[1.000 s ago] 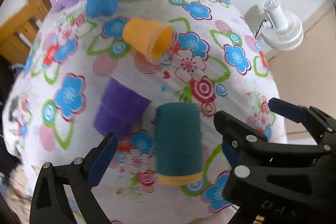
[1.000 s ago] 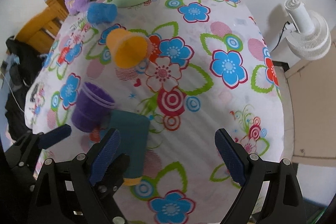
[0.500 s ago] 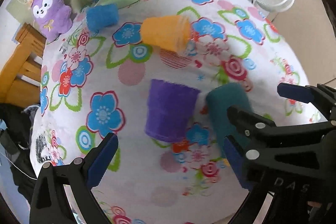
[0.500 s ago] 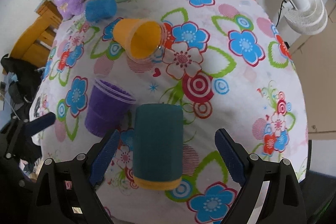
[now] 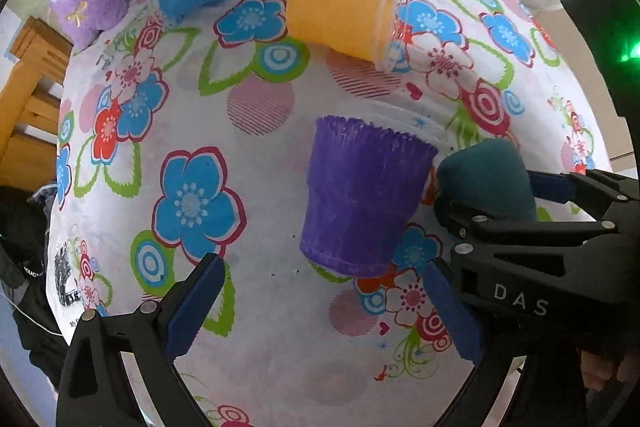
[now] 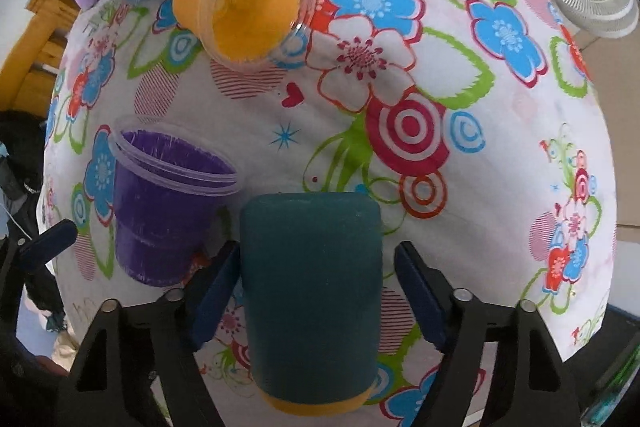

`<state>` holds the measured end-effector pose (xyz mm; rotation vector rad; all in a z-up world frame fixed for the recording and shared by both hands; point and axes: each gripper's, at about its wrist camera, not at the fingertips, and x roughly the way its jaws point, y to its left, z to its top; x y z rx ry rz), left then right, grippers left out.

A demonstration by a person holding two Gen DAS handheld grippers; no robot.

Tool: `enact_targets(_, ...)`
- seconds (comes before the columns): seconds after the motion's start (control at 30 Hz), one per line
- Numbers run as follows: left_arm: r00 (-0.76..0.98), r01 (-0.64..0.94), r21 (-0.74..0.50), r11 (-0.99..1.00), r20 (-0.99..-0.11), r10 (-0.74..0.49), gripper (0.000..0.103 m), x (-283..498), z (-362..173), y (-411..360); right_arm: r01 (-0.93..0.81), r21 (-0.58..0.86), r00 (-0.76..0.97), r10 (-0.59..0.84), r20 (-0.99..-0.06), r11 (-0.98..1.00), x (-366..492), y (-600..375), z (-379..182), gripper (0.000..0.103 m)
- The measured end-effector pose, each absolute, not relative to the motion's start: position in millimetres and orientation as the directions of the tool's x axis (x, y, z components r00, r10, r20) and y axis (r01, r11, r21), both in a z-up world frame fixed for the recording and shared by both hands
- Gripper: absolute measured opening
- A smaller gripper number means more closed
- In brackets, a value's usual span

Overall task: Flip cup upside down
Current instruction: 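Close the right gripper on the teal cup while the left gripper releases it, then rotate the teal cup in the right gripper to stand on its yellow rim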

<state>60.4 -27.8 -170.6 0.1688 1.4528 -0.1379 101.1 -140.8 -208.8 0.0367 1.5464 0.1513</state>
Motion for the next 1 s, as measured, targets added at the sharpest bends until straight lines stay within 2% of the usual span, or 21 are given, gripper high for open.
enact_targets(0.03,0.108,0.197,0.034,0.980,-0.994,0.013,0.100,61,-173,-28,-0.073,0.124,0.009,0.125,-0.992,0.990,101,-139,-212,0.070)
enact_targets(0.47,0.091,0.193,0.053,0.980,-0.995,0.035,0.100,51,-177,-31,-0.112,0.096,0.031,0.100,-0.995,0.989,93,-127,-217,0.069)
enact_targets(0.7,0.138,0.187,0.059,0.981,-0.990,0.033,0.100,37,-149,-26,-0.146,0.121,0.149,0.143,-0.978,0.982,73,-131,-170,0.069)
enact_targets(1.0,0.190,0.126,0.007,0.992,-0.982,-0.017,0.100,26,-112,-14,-0.211,0.134,0.359,0.205,-0.911,0.968,48,-141,-94,0.069)
